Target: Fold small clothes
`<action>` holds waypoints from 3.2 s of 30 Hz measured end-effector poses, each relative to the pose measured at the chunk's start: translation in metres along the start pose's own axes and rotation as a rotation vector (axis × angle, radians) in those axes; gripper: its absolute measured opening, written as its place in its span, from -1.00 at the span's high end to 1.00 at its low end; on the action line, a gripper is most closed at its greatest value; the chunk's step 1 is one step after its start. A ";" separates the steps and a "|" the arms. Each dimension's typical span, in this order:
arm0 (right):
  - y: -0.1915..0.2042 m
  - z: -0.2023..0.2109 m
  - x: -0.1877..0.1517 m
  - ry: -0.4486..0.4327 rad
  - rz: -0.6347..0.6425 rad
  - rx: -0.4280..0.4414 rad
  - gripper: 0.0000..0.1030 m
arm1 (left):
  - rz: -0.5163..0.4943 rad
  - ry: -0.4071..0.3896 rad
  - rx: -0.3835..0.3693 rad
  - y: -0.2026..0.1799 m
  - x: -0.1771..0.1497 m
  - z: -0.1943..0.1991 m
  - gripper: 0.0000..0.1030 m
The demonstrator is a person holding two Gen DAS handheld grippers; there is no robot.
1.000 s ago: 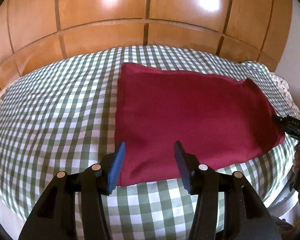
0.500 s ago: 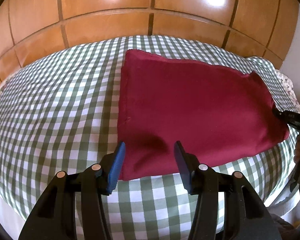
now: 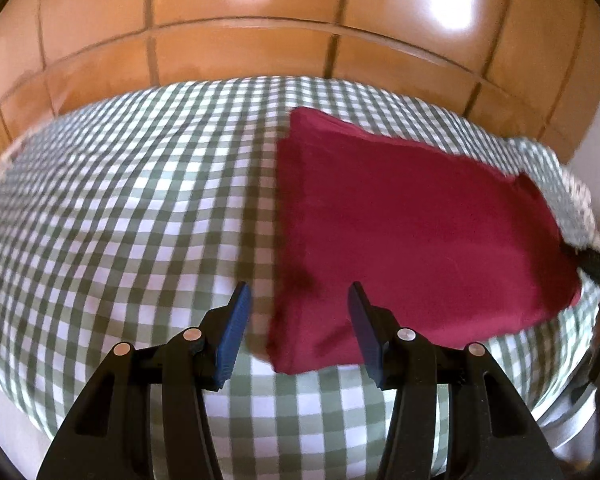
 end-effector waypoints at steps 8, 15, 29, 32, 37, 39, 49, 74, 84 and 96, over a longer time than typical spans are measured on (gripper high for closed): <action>0.003 0.008 0.021 -0.028 -0.015 0.034 0.14 | 0.169 -0.016 -0.111 0.041 0.039 -0.015 0.04; 0.015 -0.027 0.044 0.014 -0.023 0.038 0.05 | 0.228 0.014 -0.205 0.040 0.064 -0.053 0.06; 0.037 -0.052 0.074 -0.021 0.094 -0.003 0.87 | 0.111 -0.002 -0.086 0.009 0.080 -0.098 0.88; 0.025 -0.079 0.064 0.033 0.084 -0.062 0.88 | 0.080 0.046 -0.021 0.005 0.072 -0.120 0.88; 0.011 -0.094 0.047 0.016 0.049 -0.049 0.81 | 0.031 0.016 0.043 -0.010 0.066 -0.105 0.66; 0.010 -0.093 0.047 0.013 0.050 -0.044 0.80 | 0.035 -0.003 0.033 -0.013 0.065 -0.092 0.49; -0.009 -0.070 0.047 0.015 -0.051 -0.045 0.03 | -0.057 -0.109 0.027 -0.037 0.050 -0.030 0.18; -0.008 -0.007 -0.036 0.121 -0.172 0.248 -0.24 | -0.103 -0.015 -0.069 -0.059 -0.013 -0.025 0.18; -0.002 -0.008 -0.031 0.123 -0.103 0.206 0.36 | -0.004 0.022 -0.139 -0.045 -0.007 -0.030 0.18; 0.006 0.023 -0.010 0.031 -0.030 0.112 -0.06 | 0.082 -0.060 -0.072 -0.008 -0.001 0.001 0.18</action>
Point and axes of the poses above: each gripper's, at about its wrist camera, not at the fingertips, and z roughly against the way its jaws point, y to its left, x to its top, the point moved 2 cm from there along -z, roughly the way its jaws point, and after that the axes turned 4 degrees about -y, right-handed, at the moved point
